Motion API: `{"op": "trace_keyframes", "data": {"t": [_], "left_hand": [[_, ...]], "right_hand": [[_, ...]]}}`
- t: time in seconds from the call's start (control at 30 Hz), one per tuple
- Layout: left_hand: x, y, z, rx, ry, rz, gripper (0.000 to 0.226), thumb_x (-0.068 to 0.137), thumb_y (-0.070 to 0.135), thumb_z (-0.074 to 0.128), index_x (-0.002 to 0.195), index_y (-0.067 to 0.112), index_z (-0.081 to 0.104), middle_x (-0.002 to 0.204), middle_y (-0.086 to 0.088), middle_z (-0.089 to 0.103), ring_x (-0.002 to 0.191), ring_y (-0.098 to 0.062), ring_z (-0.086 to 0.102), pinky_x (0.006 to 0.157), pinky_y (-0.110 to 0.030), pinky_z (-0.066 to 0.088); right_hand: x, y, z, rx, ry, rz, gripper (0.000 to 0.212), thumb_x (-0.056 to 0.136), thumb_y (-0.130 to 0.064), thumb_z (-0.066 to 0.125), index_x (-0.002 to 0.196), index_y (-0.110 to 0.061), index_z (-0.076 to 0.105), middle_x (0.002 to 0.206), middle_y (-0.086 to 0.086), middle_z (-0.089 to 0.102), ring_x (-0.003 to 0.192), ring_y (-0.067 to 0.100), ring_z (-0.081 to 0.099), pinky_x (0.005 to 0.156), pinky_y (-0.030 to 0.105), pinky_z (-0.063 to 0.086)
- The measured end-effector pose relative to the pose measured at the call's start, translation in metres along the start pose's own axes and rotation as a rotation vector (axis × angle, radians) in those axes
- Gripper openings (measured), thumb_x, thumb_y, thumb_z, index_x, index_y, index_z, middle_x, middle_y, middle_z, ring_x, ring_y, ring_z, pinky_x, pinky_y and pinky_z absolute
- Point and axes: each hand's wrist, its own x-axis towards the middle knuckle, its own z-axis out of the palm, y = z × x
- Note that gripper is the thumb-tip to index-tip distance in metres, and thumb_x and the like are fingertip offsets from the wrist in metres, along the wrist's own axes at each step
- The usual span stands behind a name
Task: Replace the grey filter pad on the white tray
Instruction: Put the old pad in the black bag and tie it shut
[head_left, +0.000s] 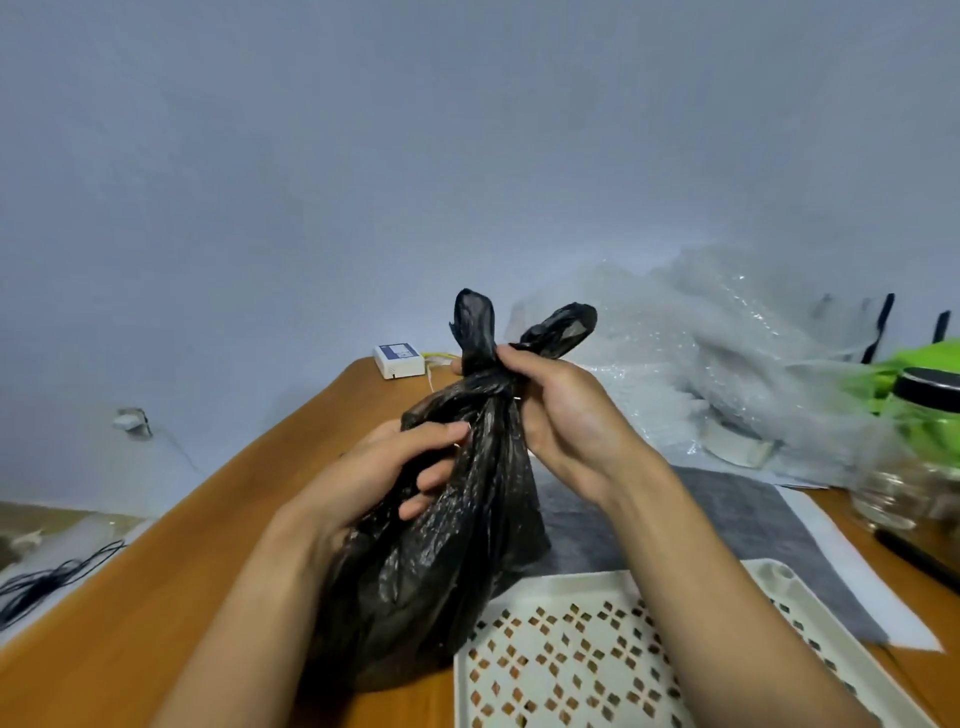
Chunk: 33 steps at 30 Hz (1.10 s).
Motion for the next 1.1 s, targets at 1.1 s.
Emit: {"op": "trace_keyframes", "data": {"t": [1.1], "left_hand": [[0.033,0.044,0.019,0.543,-0.057,0.107,0.03,0.106,0.022,0.048,0.08,0.01,0.058,0.051,-0.003,0.039,0.05,-0.026,0.036,0.061,-0.036,0.047]], "right_hand": [[-0.002,-0.005,-0.014,-0.318,-0.029,-0.021,0.035,0.095,-0.044,0.058,0.072,-0.021,0.069,0.063,0.001,0.051,0.054,0.008,0.035,0.051,0.021,0.026]]}}
